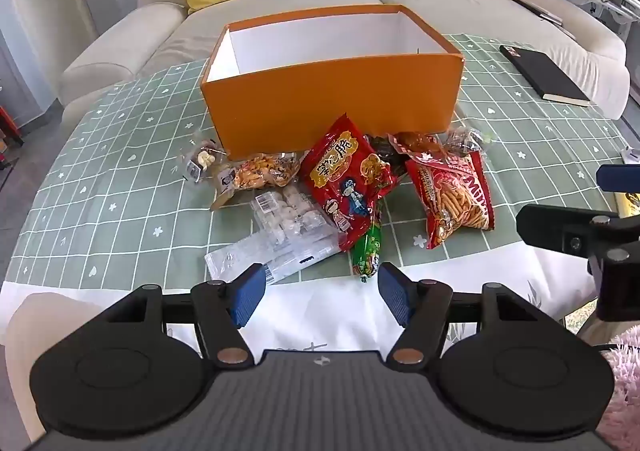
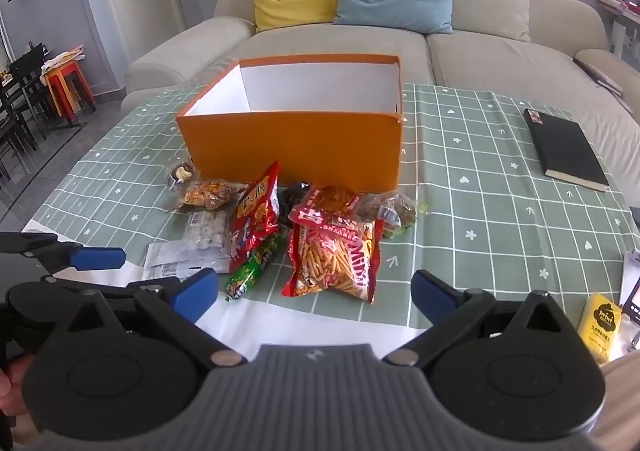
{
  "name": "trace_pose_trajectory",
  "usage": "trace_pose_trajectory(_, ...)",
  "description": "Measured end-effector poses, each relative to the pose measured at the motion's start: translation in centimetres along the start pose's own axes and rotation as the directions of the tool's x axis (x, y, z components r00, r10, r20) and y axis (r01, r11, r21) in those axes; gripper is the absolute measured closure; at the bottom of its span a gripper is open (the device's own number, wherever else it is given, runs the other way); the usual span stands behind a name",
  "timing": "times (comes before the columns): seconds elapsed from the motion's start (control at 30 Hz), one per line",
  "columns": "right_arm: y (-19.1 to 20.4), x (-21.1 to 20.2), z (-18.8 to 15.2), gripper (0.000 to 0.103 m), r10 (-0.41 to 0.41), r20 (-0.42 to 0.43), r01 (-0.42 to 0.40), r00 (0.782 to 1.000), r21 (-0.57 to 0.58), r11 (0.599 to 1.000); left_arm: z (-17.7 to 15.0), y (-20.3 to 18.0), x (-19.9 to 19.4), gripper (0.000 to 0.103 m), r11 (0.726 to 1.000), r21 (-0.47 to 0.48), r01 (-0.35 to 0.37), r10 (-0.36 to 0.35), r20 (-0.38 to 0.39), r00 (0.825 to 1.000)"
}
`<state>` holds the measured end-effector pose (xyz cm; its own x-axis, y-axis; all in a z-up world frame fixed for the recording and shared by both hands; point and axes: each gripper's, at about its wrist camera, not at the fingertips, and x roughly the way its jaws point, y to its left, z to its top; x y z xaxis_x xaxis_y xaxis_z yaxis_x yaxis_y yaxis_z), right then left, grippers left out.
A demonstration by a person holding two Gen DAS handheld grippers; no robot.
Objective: Organize snacks
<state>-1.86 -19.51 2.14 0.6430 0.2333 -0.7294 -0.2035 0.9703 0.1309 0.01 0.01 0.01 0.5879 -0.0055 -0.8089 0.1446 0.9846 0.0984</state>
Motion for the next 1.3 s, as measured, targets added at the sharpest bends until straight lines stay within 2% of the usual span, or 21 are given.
trace_pose_trajectory(0.6, 0.34, -0.36, -0.08, 0.004, 0.019, 0.053, -0.018, 0.998, -0.029, 0.999, -0.08, 0.35, 0.13, 0.027, 1.0, 0.002, 0.0, 0.0, 0.0, 1.0)
trace_pose_trajectory(1.3, 0.13, 0.03, -0.18, 0.004, 0.02, 0.045, -0.019, 0.999, -0.02, 1.0, -0.3, 0.09, 0.06, 0.027, 1.0, 0.002, -0.004, 0.004, -0.004, 1.0)
